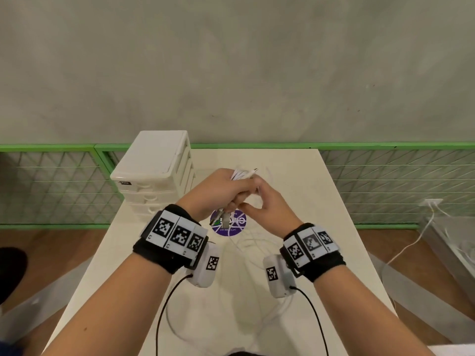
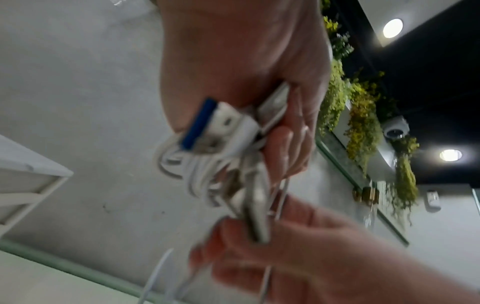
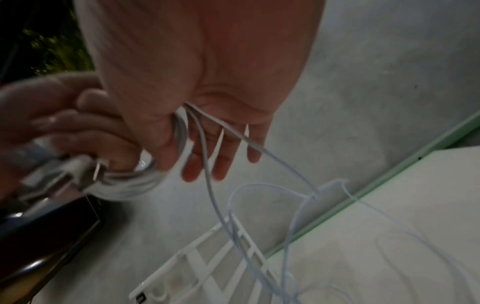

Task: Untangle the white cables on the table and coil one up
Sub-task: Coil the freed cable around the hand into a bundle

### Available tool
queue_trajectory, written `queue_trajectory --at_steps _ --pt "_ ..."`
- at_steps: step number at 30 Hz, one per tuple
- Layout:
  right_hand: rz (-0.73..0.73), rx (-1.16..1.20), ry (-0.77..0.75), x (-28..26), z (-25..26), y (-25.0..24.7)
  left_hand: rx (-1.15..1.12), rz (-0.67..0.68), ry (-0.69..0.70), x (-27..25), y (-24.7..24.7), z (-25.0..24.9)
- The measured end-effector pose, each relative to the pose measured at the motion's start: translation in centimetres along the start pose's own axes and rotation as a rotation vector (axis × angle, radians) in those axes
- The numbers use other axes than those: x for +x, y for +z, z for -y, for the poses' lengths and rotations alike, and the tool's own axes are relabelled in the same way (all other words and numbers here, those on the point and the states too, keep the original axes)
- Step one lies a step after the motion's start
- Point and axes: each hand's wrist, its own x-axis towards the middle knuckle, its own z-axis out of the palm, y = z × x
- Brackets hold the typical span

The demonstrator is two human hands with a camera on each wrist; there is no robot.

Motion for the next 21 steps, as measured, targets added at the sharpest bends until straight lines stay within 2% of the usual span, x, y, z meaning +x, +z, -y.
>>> queue_trajectory --at_steps 4,8,11,13,16,18,21 --pt "0.032 -0.115 0.109 0.2 -2.9 -0.2 -0.053 -0.074 0.002 -0.4 -1.8 -0.2" --pt "0.172 -0.417 0.268 -1.5 -6.1 -2.0 -0.325 -0.214 0.020 -1.1 -4.9 -0.3" --pt "0.116 -0.581 0.359 -2.0 -6.8 -3.4 -0.359 -0.300 0.037 -1.3 -6.5 -0.1" --pt "0.068 -0.568 0.371 -1.3 -6.0 -4.1 -0.296 -0.284 -0.005 -1.3 -6.4 0.1" --pt "0.150 -0.664 0.359 0.0 -3.8 -4.1 -0.238 -0.194 -0.043 -1.0 -5.2 0.2" --pt "0.168 -0.573 0.271 0.4 -2.1 -3.4 -0.242 -0.135 -0.041 -0.8 -4.2 -0.1" --pt "0.140 -0.055 0.180 0.6 -0.3 -1.4 -0.194 -0.079 -0.041 -0.7 -2.7 -0.5"
